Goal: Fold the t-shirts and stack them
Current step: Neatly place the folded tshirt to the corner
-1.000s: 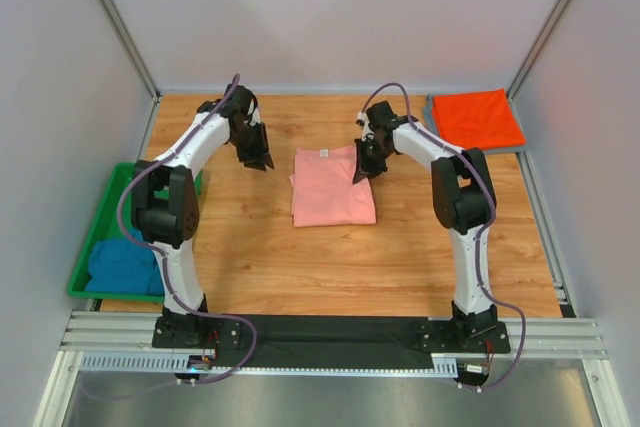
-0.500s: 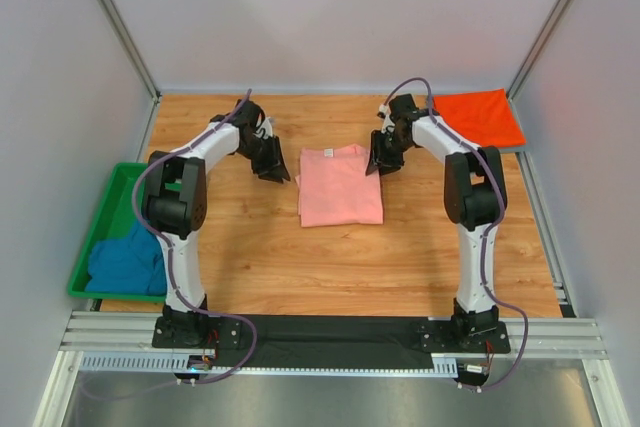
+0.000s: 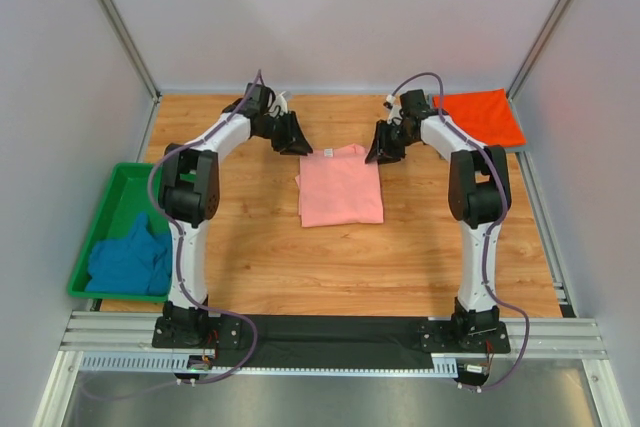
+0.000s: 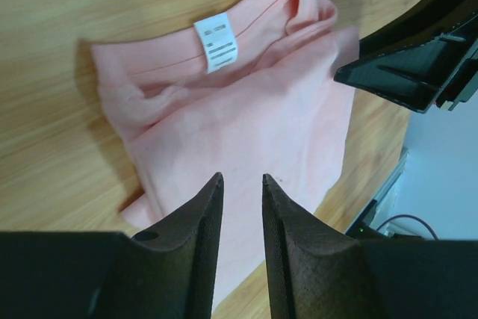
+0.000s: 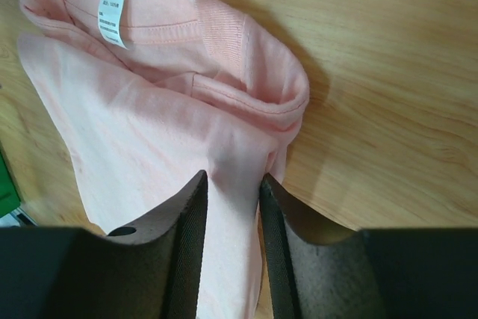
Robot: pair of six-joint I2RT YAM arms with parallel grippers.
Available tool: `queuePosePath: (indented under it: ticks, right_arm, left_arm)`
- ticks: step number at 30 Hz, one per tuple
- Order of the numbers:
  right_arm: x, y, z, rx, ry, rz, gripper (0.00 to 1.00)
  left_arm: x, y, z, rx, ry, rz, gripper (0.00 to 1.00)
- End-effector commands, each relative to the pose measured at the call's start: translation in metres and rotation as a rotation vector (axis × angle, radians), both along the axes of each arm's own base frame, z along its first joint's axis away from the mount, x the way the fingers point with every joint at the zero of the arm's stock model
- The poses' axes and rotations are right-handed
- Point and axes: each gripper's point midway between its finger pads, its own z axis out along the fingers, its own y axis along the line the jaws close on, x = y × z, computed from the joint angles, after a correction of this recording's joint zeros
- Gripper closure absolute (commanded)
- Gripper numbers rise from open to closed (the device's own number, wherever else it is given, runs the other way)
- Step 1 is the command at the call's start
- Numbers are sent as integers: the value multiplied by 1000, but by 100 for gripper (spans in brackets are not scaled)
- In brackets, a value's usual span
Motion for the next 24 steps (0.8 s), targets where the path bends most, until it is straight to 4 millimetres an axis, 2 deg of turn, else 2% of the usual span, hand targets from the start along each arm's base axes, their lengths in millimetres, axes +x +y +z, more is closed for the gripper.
queuePosePath:
  ticks: [1, 4, 5, 6, 7, 8, 9, 10, 14, 18, 19, 22, 24]
  right_arm:
    - [23, -1, 24, 58, -91, -11, 64]
    - [33, -4, 19, 71, -106, -12, 63]
    - [34, -4, 9, 79, -87, -11, 63]
    - [37, -4, 5, 83, -86, -11, 64]
    - [41, -3, 3, 86, -92, -9, 64]
    - [41, -3, -9, 95, -70, -9, 65]
    - [47, -2, -10, 111, -89, -16, 64]
    - [46, -2, -20, 116, -76, -23, 65]
    - [51, -7, -35, 91, -77, -42, 67]
    - [57, -8, -26, 96, -102, -46, 66]
    - [58, -7, -22, 105, -107, -46, 62]
    - [64, 2, 9, 178, -179, -10, 53]
    - [64, 8, 23, 218, -208, 25, 48]
  left_arm:
    - [9, -25, 7, -93, -19, -31, 66]
    - [16, -24, -11, -73, -5, -8, 66]
    - [17, -22, -21, -57, 3, -7, 66]
    - [21, -22, -22, -46, -6, -3, 66]
    - [23, -19, -35, -21, 12, 7, 66]
    - [25, -18, -39, -12, 15, 11, 66]
    - [31, -17, -41, 6, -1, 17, 66]
    - [29, -14, -54, 25, 30, 18, 66]
    - [38, -4, -62, 66, 33, 36, 67]
    - [45, 0, -48, 53, 6, 48, 67]
    - [46, 0, -40, 48, -10, 48, 67]
    - [51, -2, -16, 31, -55, 54, 65]
    - [54, -1, -4, 28, -78, 60, 64]
